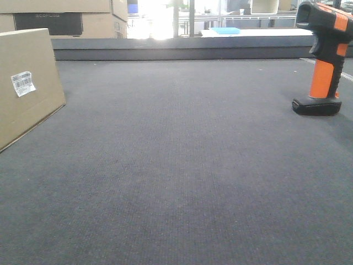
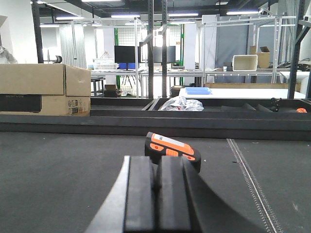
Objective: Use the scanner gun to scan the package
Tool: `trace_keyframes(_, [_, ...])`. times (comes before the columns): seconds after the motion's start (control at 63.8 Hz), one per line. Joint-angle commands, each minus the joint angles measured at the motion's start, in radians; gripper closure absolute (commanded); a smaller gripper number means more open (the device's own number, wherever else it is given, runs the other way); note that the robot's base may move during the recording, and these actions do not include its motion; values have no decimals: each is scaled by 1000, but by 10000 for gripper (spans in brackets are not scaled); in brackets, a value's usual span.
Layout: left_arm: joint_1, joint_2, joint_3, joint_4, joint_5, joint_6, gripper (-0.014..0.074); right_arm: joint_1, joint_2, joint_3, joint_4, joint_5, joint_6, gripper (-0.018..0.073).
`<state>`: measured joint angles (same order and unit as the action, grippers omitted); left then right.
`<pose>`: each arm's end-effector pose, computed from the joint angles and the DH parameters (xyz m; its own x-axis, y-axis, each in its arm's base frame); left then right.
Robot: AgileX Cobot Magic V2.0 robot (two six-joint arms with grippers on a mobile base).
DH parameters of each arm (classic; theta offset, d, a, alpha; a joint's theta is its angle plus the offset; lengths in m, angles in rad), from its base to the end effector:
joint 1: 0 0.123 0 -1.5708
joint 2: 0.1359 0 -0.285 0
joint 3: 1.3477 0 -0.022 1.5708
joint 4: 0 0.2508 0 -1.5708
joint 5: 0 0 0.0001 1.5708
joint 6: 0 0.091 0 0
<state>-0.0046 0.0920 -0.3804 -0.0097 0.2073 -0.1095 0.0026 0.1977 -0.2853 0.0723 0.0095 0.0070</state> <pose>0.0373 -0.0004 0.3150 0.1655 -0.1195 -0.9789 0.0264 0.9928 -0.1167 0.0636 0.0002 0.2965 0.1638 0.0796 -0.9833 -0.0163 0.9968 0.0780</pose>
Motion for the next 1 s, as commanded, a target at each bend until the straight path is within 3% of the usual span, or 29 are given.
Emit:
trace_keyframes(0.0, [0,-5,0,-6,-16,-6,707,1,-4,-7,-11,-18,-7,727])
trace_keyframes(0.235, [0,-5,0,-6,-16,-6,707,-4,-14,10,-22,-21,-13,727])
trace_keyframes(0.298, [0,-5,0,-6,-16,-6,707,-4,-35,47,-30,-19,-53,727])
trace_keyframes(0.595, [0,-5,0,-6,-16,-6,707,-4,-198,284,-25,-48,-53,727])
trace_keyframes(0.987, [0,-5,0,-6,-16,-6,707,-4,-198,285,-25,-26,-51,727])
